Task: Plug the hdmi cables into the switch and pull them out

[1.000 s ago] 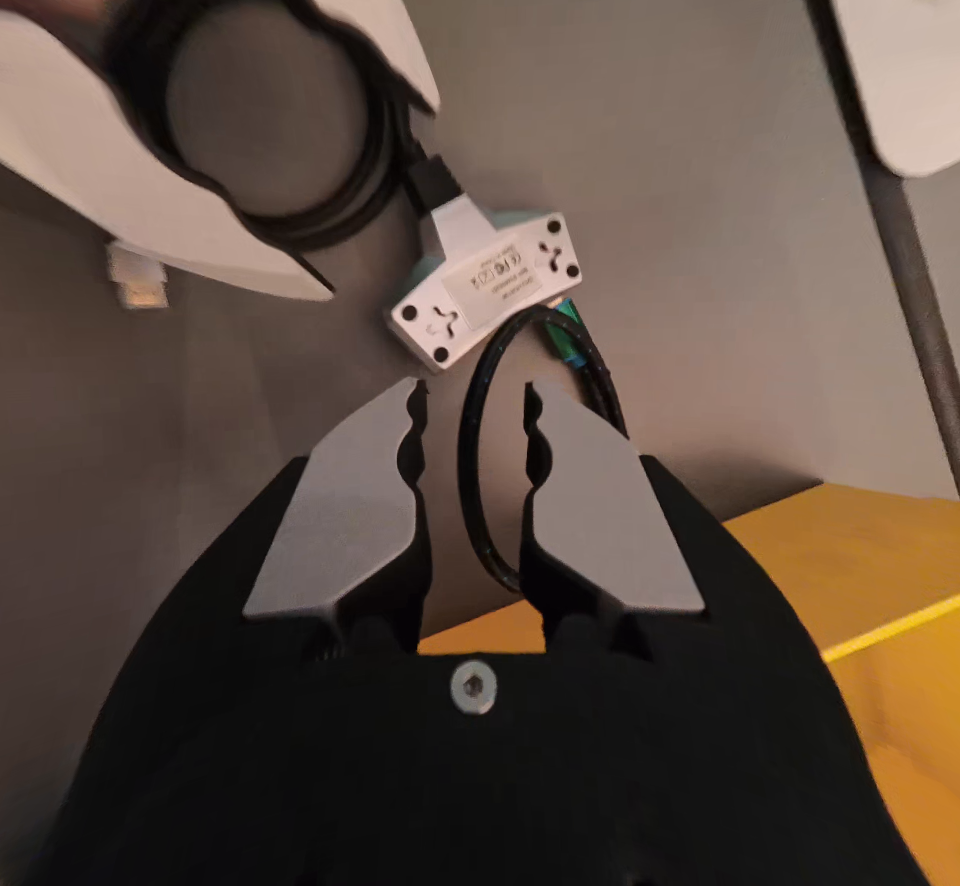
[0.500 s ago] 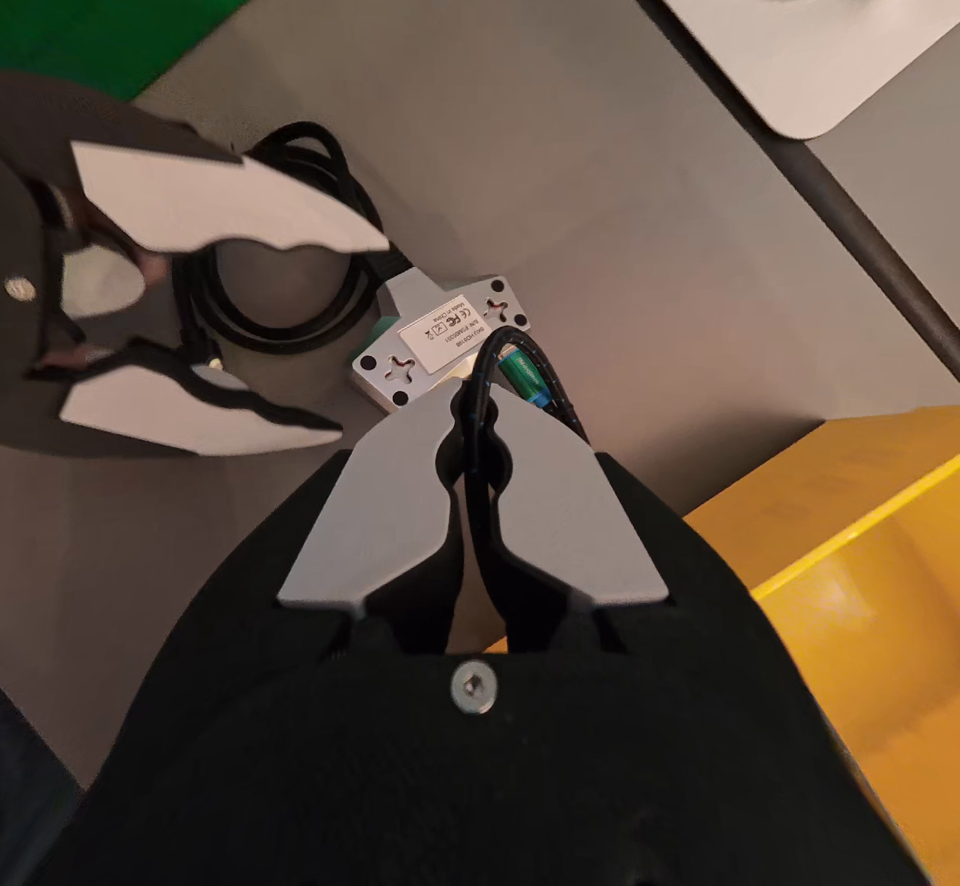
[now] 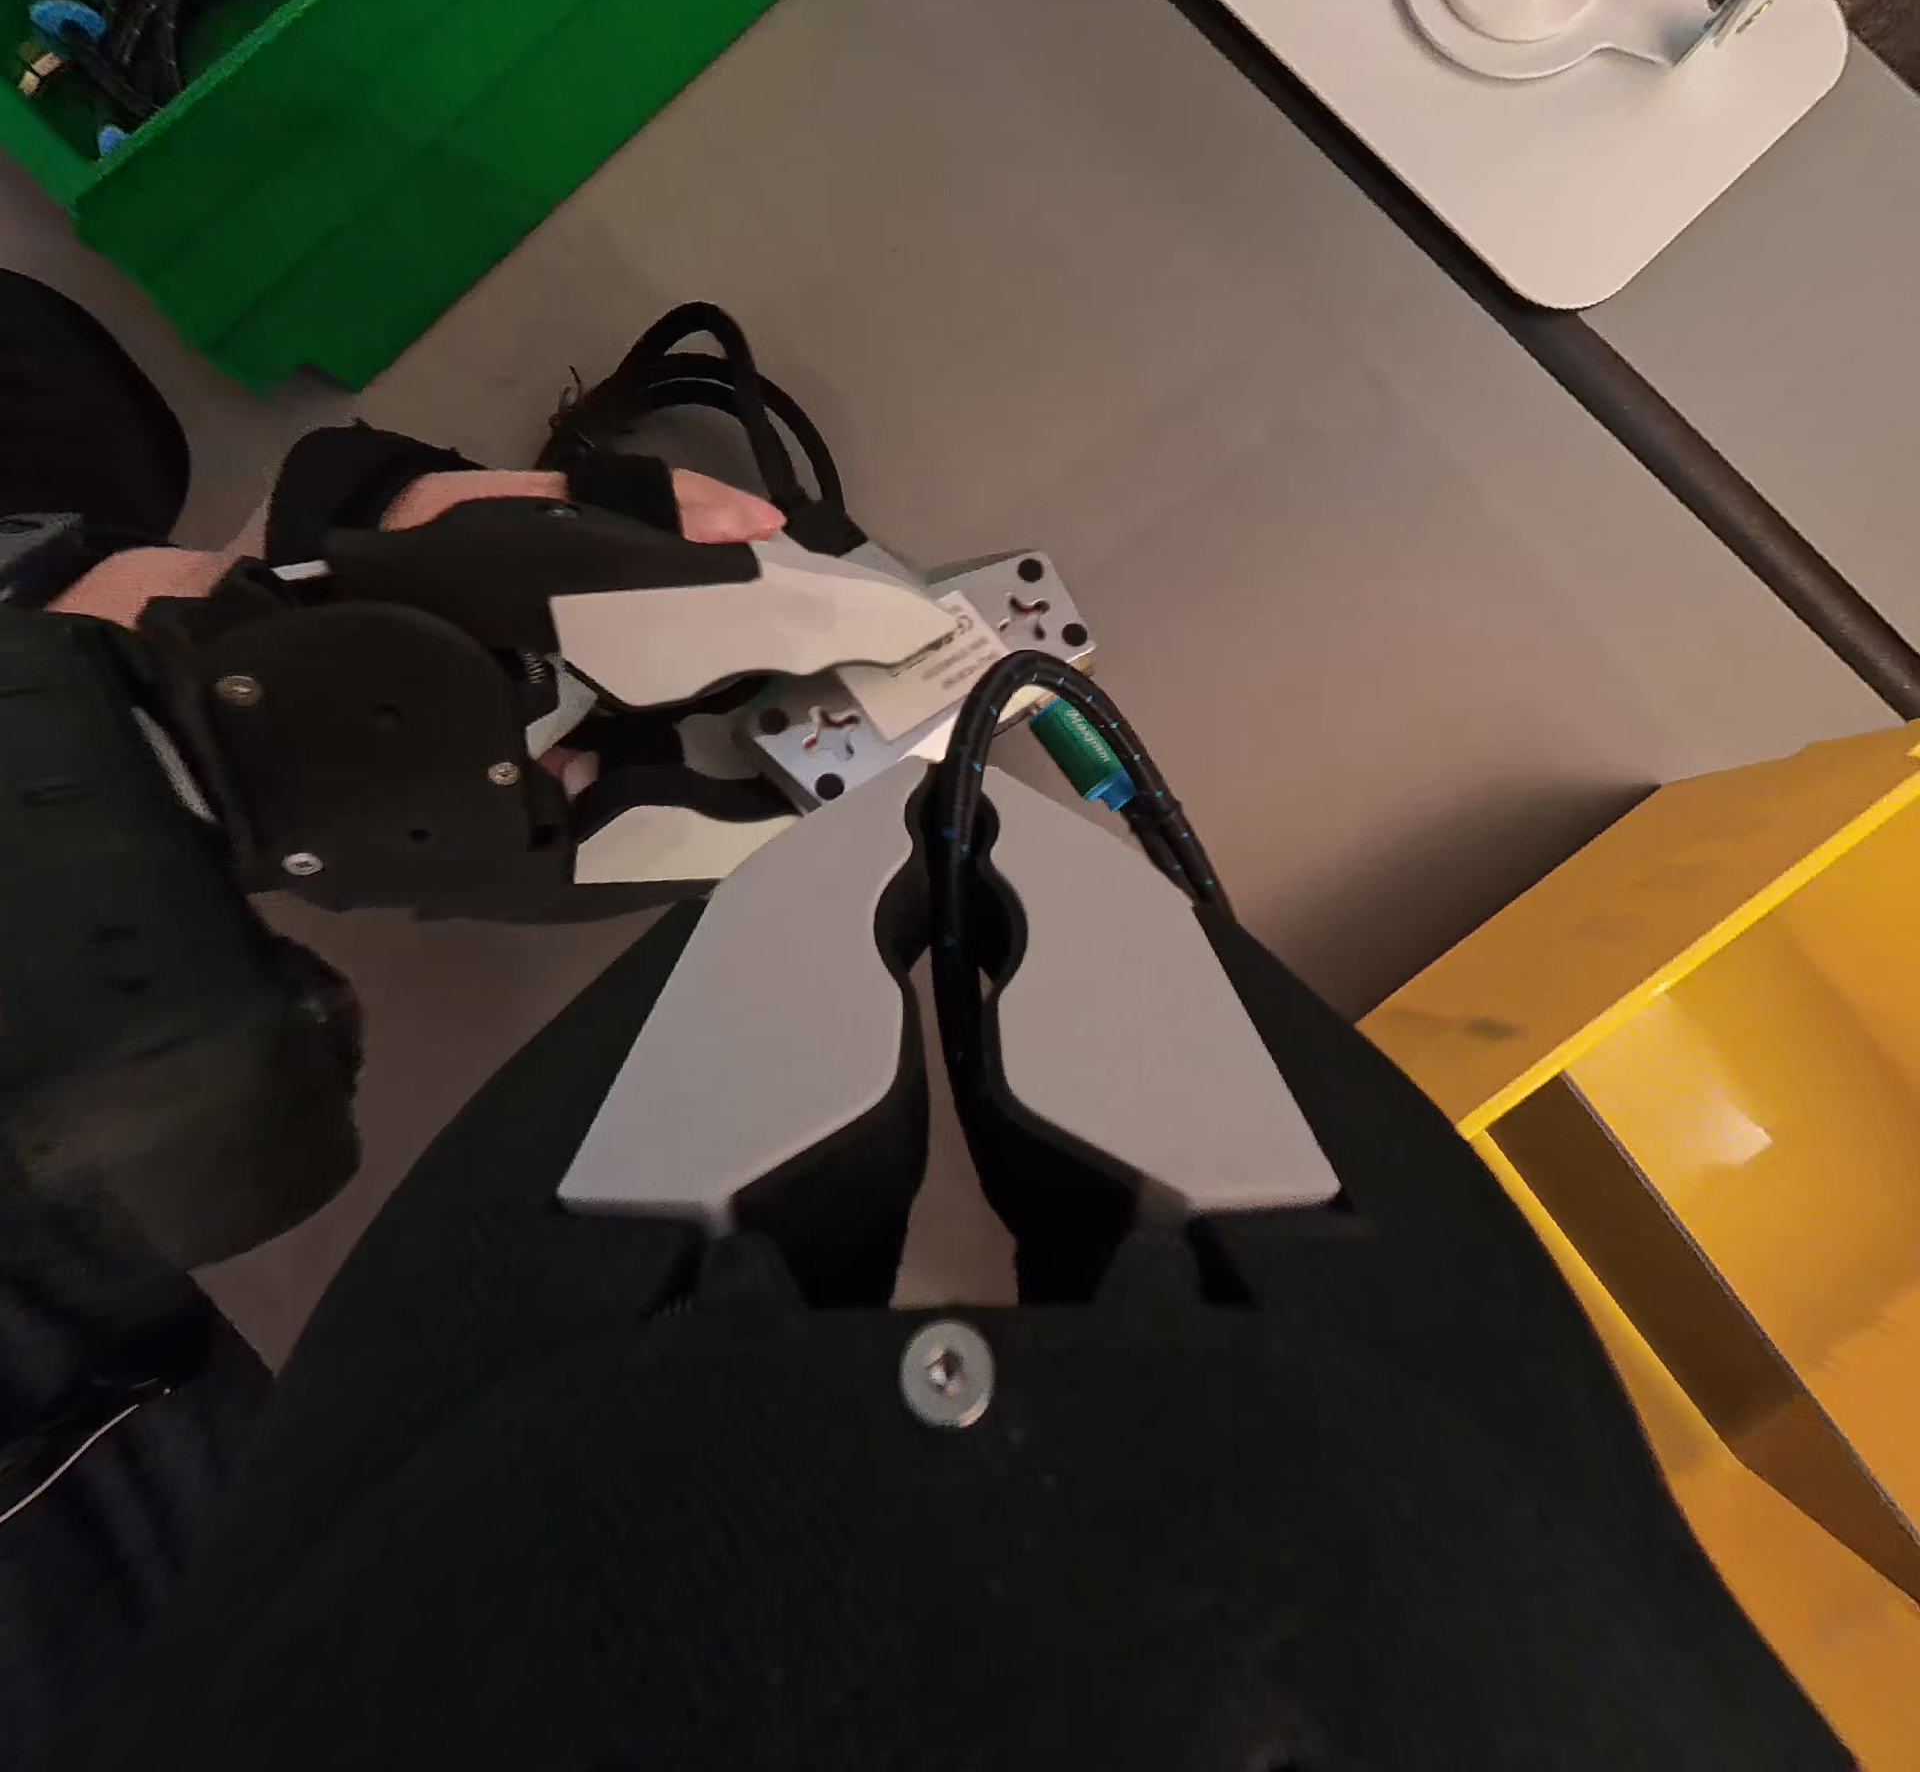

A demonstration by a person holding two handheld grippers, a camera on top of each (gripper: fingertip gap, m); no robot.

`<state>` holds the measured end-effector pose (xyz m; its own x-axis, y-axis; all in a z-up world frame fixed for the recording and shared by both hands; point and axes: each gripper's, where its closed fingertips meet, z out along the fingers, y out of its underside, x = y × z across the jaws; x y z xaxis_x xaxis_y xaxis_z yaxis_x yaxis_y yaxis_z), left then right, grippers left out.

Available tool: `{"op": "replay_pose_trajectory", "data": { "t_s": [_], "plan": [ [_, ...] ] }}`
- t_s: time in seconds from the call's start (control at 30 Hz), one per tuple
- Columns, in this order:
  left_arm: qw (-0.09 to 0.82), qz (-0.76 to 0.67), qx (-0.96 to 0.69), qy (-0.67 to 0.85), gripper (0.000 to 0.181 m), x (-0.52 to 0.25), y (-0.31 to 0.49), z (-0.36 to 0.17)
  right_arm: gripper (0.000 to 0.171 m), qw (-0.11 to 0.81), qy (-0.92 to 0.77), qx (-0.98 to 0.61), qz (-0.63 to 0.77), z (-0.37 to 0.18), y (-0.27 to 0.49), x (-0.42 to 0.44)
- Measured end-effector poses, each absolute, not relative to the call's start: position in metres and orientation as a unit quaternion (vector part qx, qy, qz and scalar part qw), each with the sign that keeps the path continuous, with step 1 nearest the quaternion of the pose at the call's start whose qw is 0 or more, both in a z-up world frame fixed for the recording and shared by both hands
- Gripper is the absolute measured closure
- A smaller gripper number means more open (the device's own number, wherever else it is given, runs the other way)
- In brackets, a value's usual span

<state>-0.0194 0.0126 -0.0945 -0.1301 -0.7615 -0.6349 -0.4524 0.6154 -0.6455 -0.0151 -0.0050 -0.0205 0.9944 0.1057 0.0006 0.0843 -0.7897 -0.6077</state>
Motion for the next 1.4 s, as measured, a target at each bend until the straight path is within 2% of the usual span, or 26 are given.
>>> {"op": "replay_pose_trajectory", "data": {
  "t_s": [0.17,0.33,0.37,0.5,0.6,0.67,0.73,0.8,0.93,1.2,1.3,1.4],
  "plan": [
    [0.569,-0.105,-0.363,0.730,0.156,-0.018,0.018,-0.080,0.170,0.316,-0.061,-0.947,0.003,-0.020,-0.005,-0.022],
    [0.596,-0.100,-0.342,0.719,0.158,-0.023,0.023,-0.062,0.165,0.357,-0.123,-0.926,-0.006,0.000,-0.003,-0.032],
    [0.597,-0.105,-0.346,0.716,0.159,-0.025,0.024,-0.058,0.160,0.378,-0.136,-0.915,-0.024,0.009,-0.002,-0.031],
    [0.629,-0.140,-0.361,0.674,0.159,-0.035,0.040,-0.027,0.124,0.508,-0.170,-0.831,-0.147,0.080,-0.010,-0.019],
    [0.650,-0.178,-0.380,0.634,0.159,-0.046,0.056,0.002,0.121,0.646,-0.130,-0.724,-0.205,0.154,-0.046,-0.006],
    [0.666,-0.202,-0.383,0.607,0.160,-0.055,0.063,0.022,0.125,0.725,-0.093,-0.658,-0.183,0.189,-0.073,0.004],
    [0.685,-0.223,-0.375,0.584,0.160,-0.064,0.064,0.042,0.134,0.774,-0.082,-0.616,-0.124,0.203,-0.088,0.014],
    [0.693,-0.243,-0.364,0.572,0.159,-0.071,0.060,0.056,0.136,0.764,-0.093,-0.638,-0.025,0.187,-0.077,0.015],
    [0.701,-0.274,-0.342,0.563,0.160,-0.080,0.045,0.073,0.127,0.655,-0.123,-0.735,0.121,0.121,-0.027,-0.008],
    [0.697,-0.288,-0.299,0.585,0.160,-0.083,0.015,0.078,0.128,0.643,-0.143,-0.747,0.084,0.093,0.016,-0.045],
    [0.701,-0.268,-0.295,0.592,0.160,-0.080,0.014,0.074,0.151,0.666,-0.149,-0.728,0.063,0.103,0.012,-0.046],
    [0.703,-0.257,-0.288,0.598,0.160,-0.080,0.012,0.072,0.153,0.647,-0.141,-0.746,0.070,0.100,0.008,-0.044]
  ]
}}
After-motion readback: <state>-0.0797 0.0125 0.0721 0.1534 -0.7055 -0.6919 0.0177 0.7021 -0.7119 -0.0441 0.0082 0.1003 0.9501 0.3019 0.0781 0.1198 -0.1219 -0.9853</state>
